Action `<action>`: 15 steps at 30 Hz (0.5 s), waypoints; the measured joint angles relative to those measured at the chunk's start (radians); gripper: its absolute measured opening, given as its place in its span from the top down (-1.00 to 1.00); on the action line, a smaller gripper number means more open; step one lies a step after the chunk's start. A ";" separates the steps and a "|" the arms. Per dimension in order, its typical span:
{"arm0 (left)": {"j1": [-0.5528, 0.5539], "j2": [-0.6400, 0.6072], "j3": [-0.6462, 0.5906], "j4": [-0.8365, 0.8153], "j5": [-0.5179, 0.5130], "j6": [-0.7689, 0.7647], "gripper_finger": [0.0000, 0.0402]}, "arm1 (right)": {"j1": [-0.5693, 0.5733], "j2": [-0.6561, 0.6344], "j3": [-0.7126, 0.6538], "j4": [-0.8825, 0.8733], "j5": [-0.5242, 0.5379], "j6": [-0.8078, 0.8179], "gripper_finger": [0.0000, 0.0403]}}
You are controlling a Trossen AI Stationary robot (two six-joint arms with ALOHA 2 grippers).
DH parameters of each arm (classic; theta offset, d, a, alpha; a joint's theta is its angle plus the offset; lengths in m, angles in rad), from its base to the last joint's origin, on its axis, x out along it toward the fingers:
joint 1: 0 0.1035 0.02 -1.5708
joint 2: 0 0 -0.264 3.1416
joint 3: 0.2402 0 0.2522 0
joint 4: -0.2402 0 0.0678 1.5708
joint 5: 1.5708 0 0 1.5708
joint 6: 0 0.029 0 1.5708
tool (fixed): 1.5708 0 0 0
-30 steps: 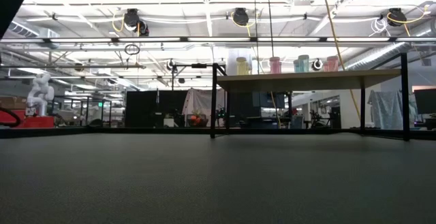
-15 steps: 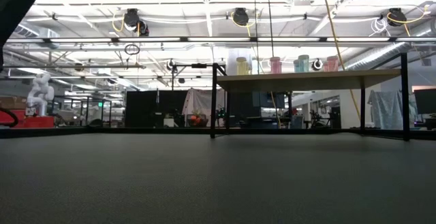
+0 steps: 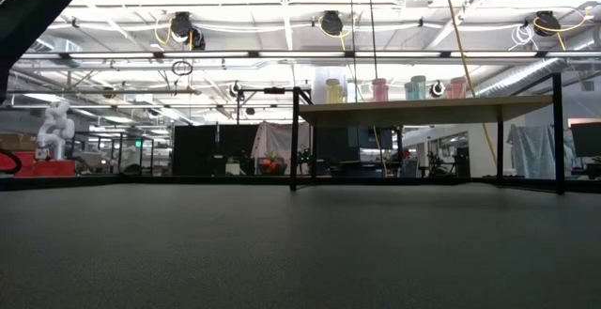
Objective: Pick and place medicine bottles onto shelf by color
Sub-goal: Put the orange pill bottle on the shelf aligned with the other orange pill bottles
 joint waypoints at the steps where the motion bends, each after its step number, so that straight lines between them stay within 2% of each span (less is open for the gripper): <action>1: 0.008 0.003 0.000 0.017 0.016 -0.004 0.48 | -0.027 0.016 0.017 -0.001 -0.001 0.000 -0.27; 3: 0.023 0.004 0.000 0.026 0.040 -0.014 0.48 | -0.082 0.051 0.069 -0.022 -0.037 0.008 -0.27; 7: 0.047 0.004 0.000 0.023 0.045 0.019 0.48 | -0.228 0.146 0.249 -0.118 -0.193 0.058 -0.27; 11: 0.076 0.004 0.000 0.040 0.068 0.017 0.48 | -0.374 0.243 0.418 -0.366 -0.355 0.137 -0.27; 13: 0.090 0.004 0.000 0.043 0.075 0.017 0.48 | -0.429 0.272 0.439 -0.434 -0.453 0.169 -0.27; 15: 0.101 0.004 0.000 0.040 0.098 0.017 0.48 | -0.452 0.289 0.436 -0.439 -0.498 0.180 -0.27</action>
